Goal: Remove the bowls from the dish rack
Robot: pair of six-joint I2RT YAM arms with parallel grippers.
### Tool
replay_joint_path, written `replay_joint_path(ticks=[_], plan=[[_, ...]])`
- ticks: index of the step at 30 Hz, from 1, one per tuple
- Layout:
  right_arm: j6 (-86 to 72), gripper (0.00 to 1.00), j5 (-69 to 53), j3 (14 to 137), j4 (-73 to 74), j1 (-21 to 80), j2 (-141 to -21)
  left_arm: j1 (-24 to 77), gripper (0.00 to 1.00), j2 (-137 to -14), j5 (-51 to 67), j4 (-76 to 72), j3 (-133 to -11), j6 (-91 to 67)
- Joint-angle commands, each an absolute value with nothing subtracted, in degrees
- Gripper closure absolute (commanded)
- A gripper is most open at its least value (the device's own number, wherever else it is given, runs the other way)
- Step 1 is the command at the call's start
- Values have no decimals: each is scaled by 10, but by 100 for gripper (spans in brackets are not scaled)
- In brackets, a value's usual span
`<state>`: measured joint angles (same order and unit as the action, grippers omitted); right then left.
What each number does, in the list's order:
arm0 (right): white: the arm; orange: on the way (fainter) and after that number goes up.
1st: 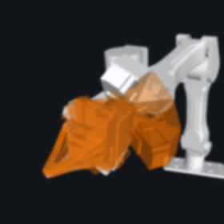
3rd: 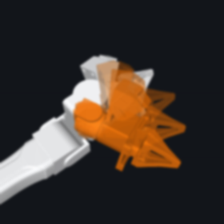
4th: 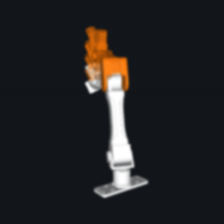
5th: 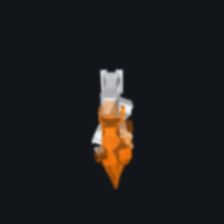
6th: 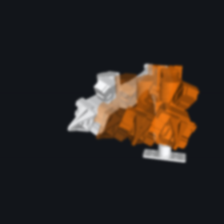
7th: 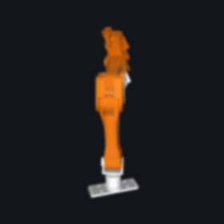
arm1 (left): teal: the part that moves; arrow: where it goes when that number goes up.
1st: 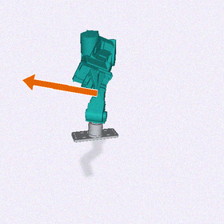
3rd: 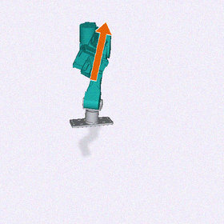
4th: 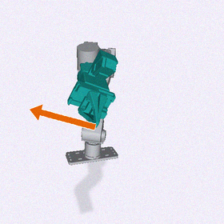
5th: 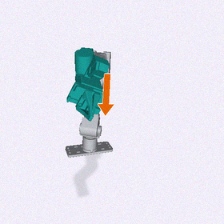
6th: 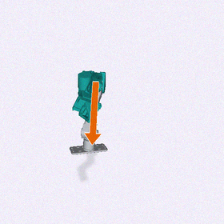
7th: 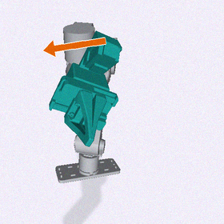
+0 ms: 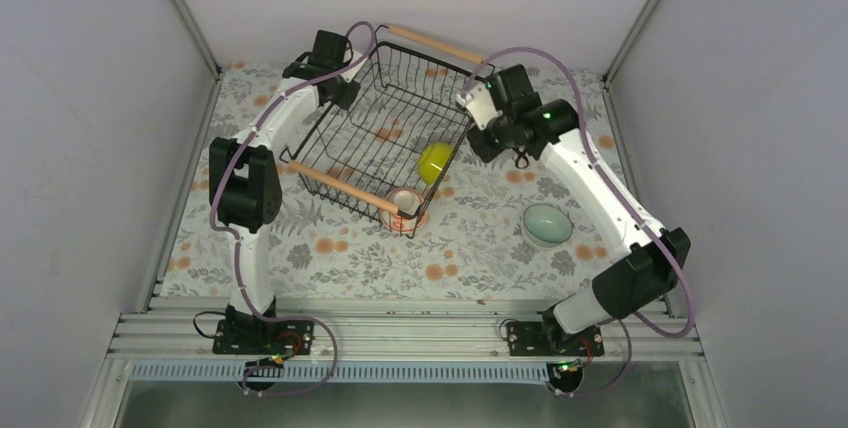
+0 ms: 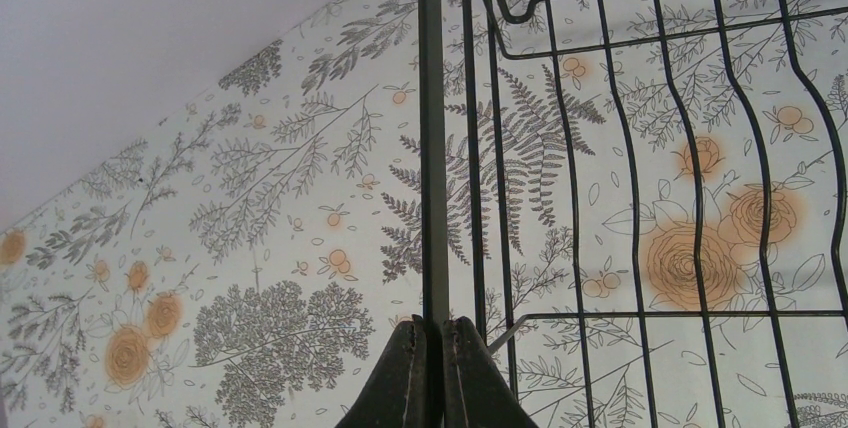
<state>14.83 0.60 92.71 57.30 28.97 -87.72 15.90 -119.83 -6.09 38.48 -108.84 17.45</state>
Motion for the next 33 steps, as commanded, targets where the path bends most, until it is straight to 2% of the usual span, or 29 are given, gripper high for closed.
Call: replay_joint_path(ticks=[1, 2, 3, 4, 12, 20, 28, 33], plan=[[137, 77, -63, 841, 572, 271, -859, 171, 98, -1218, -73, 428, -1087, 192], [137, 83, -80, 829, 568, 268, -854, 172, 98, -1218, -74, 427, -1087, 192], [133, 93, -94, 819, 562, 267, -850, 172, 98, -1217, -75, 428, -1088, 191], [129, 96, -106, 810, 554, 265, -847, 173, 98, -1215, -76, 429, -1088, 191], [101, 96, -188, 749, 486, 237, -878, 176, 98, -1207, -84, 427, -1076, 192], [92, 96, -342, 706, 459, 163, -891, 176, 98, -1204, -84, 418, -1064, 191], [120, 96, -453, 735, 471, 157, -1010, 181, 98, -1200, -89, 415, -1056, 190], [110, 96, -458, 752, 452, 146, -1039, 181, 98, -1190, -94, 406, -1038, 192]])
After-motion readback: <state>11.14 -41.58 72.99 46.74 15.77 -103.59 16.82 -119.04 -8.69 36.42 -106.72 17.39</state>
